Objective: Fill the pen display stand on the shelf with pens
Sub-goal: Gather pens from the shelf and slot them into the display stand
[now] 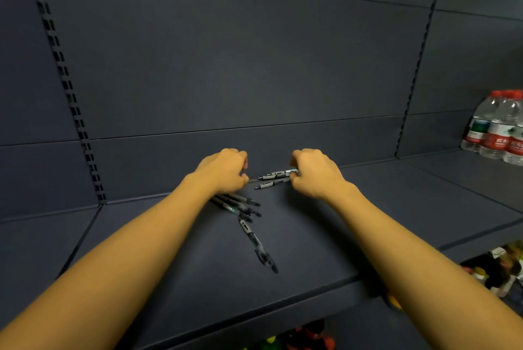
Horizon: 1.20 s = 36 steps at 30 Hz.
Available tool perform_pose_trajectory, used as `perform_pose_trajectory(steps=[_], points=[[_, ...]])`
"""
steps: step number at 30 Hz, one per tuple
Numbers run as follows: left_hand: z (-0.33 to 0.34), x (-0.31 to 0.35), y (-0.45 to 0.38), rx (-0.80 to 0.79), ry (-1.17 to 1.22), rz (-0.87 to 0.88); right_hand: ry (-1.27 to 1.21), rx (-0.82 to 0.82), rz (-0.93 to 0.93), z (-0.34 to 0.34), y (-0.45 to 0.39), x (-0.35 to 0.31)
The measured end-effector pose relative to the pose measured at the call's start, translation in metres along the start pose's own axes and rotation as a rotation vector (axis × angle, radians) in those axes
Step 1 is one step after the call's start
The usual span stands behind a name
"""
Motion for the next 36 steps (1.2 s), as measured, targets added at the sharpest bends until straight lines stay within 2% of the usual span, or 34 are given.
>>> perform_pose_trajectory(steps=[12,21,24,29,34,36], points=[[0.001,0.004,0.023,0.118,0.082,-0.221,-0.088,0.040,-0.223,0.028,-0.034,0.027],[0.028,0.020,0.052,0.203,0.033,-0.378,-0.189,0.037,-0.212,0.044,-0.027,0.053],[0.026,0.020,0.062,0.118,0.048,-0.281,-0.214,0.035,-0.193,0.047,-0.028,0.053],[0.009,0.032,0.077,-0.070,0.338,-0.059,-0.192,0.079,-0.182,0.048,-0.031,0.056],[0.004,0.043,0.085,-0.247,0.240,0.092,-0.195,0.060,-0.200,0.051,-0.029,0.055],[0.007,0.043,0.088,-0.265,0.176,0.120,-0.195,0.062,-0.198,0.052,-0.029,0.055]])
Point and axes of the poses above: each hand's wrist, its own y-axis away from the middle knuckle, its own z-axis out of the palm, x = y × z, the point moved 1 cm from there along -y, towards the middle knuckle, and after that the axes turned 1 degree about -x, right-handed, at the moved point
